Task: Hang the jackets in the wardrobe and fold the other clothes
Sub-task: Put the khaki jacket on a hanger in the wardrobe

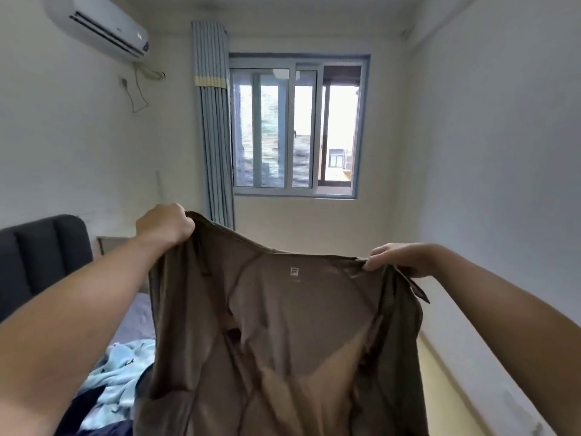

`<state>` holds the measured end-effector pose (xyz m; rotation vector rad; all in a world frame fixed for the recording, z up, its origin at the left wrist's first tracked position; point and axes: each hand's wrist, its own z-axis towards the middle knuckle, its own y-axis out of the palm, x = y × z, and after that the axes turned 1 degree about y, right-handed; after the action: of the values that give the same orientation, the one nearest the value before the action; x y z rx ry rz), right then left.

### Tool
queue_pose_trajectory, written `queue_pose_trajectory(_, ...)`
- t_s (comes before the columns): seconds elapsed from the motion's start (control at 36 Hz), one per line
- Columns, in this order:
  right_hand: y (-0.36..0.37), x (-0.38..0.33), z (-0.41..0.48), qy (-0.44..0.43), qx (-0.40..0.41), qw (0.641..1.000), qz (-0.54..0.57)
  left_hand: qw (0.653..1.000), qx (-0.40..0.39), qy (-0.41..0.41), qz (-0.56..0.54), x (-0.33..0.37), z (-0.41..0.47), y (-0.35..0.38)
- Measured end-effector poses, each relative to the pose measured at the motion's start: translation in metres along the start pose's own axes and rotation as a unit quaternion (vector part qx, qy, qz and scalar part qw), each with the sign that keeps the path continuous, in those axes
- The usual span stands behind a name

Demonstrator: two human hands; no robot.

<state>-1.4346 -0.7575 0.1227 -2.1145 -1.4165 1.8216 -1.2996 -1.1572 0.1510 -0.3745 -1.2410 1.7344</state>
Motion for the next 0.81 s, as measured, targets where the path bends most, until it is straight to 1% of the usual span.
queue_pose_trajectory(0.06, -0.006, 0.008, -0.002, 0.004, -0.005, 1.0, -0.019, 1.0, 0.0, 0.0, 0.007, -0.003, 0.002, 0.002)
queue_pose_trajectory(0.14, -0.013, 0.015, -0.002, 0.003, 0.037, 0.996, -0.077, 1.0, 0.006, 0.02, 0.015, 0.001, 0.003, 0.006)
queue_pose_trajectory(0.19, -0.016, 0.017, -0.002, -0.001, 0.045, 0.994, -0.102, 0.999, 0.005, 0.036, 0.02, 0.007, 0.002, 0.01)
queue_pose_trajectory(0.28, -0.022, 0.021, -0.004, -0.009, 0.023, 0.996, -0.083, 0.998, 0.002, 0.054, 0.029, 0.014, 0.001, 0.014)
queue_pose_trajectory(0.39, -0.03, 0.023, -0.009, -0.017, -0.025, 0.999, -0.023, 0.997, 0.006, 0.068, 0.037, 0.014, 0.0, 0.018)
queue_pose_trajectory(0.42, -0.033, 0.023, -0.012, -0.015, -0.028, 0.999, -0.023, 0.997, 0.006, 0.067, 0.035, 0.013, 0.0, 0.018)
queue_pose_trajectory(0.47, -0.039, 0.024, -0.017, -0.003, -0.012, 0.998, -0.064, 0.997, 0.009, 0.061, 0.038, 0.009, -0.001, 0.019)
queue_pose_trajectory(0.53, -0.037, 0.024, -0.021, 0.029, 0.049, 0.984, -0.169, 0.997, 0.013, 0.05, 0.056, 0.007, -0.004, 0.021)
queue_pose_trajectory(0.56, -0.035, 0.024, -0.022, 0.038, 0.096, 0.967, -0.233, 0.996, 0.015, 0.05, 0.067, 0.007, -0.005, 0.022)
queue_pose_trajectory(0.58, -0.036, 0.024, -0.019, 0.033, 0.168, 0.946, -0.274, 0.996, 0.021, 0.053, 0.068, 0.01, -0.007, 0.023)
queue_pose_trajectory(0.61, -0.035, 0.023, -0.015, 0.009, 0.242, 0.926, -0.289, 0.996, 0.037, 0.061, 0.057, 0.014, -0.009, 0.024)
queue_pose_trajectory(0.64, -0.035, 0.02, -0.013, -0.028, 0.31, 0.91, -0.273, 0.995, 0.063, 0.071, 0.035, 0.02, -0.01, 0.023)
queue_pose_trajectory(0.67, -0.035, 0.016, -0.01, -0.069, 0.372, 0.895, -0.235, 0.992, 0.098, 0.077, 0.007, 0.026, -0.009, 0.021)
queue_pose_trajectory(0.69, -0.037, 0.013, -0.008, -0.093, 0.417, 0.881, -0.203, 0.988, 0.131, 0.077, -0.019, 0.031, -0.008, 0.018)
queue_pose_trajectory(0.72, -0.038, 0.01, -0.007, -0.086, 0.436, 0.876, -0.186, 0.987, 0.143, 0.069, -0.031, 0.034, -0.006, 0.015)
queue_pose_trajectory(0.75, -0.036, 0.011, -0.007, -0.038, 0.425, 0.881, -0.203, 0.991, 0.118, 0.052, -0.026, 0.036, -0.005, 0.013)
queue_pose_trajectory(0.78, -0.033, 0.015, -0.008, 0.026, 0.398, 0.884, -0.245, 0.998, 0.061, 0.032, -0.006, 0.036, -0.005, 0.014)
queue_pose_trajectory(0.81, -0.029, 0.021, -0.01, 0.083, 0.378, 0.879, -0.28, 1.0, -0.003, 0.008, 0.001, 0.035, -0.006, 0.015)
